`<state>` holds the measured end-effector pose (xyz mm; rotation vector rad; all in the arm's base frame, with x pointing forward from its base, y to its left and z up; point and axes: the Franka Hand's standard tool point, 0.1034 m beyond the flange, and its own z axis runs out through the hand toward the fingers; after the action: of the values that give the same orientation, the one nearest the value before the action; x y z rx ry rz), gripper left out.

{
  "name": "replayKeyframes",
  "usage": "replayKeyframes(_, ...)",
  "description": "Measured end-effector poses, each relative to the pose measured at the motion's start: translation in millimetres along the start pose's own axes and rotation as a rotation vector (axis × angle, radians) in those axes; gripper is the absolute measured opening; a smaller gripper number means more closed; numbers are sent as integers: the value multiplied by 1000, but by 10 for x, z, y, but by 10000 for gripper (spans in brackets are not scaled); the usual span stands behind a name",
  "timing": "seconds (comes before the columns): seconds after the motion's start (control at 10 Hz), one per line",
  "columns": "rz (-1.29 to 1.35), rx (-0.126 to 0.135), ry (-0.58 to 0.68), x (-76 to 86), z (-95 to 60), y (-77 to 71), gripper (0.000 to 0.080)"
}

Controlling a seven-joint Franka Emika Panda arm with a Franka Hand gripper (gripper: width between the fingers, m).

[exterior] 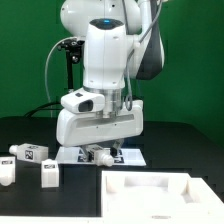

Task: Assemble square table

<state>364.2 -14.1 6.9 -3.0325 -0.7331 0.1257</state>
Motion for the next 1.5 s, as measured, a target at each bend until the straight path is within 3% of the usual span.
replayKeyframes(0.1,0,0,0,0,1,0,370)
replayKeyframes(0.2,0,0,0,0,0,0,283)
replayKeyframes(0.3,-11,1,0,37,-13,-28,283)
replayKeyframes(0.7,-157,1,79,684,-302,-515,284)
replayKeyframes(0.8,-132,-7,88,702,-299,-595,284)
replayKeyframes(1.1,-157,-6,84,678,-282,-579,284)
replayKeyframes(1.2,-328,-43,117,696,-275,-559,284)
replayKeyframes(1.5,-702,-70,119,872,-255,-697,284)
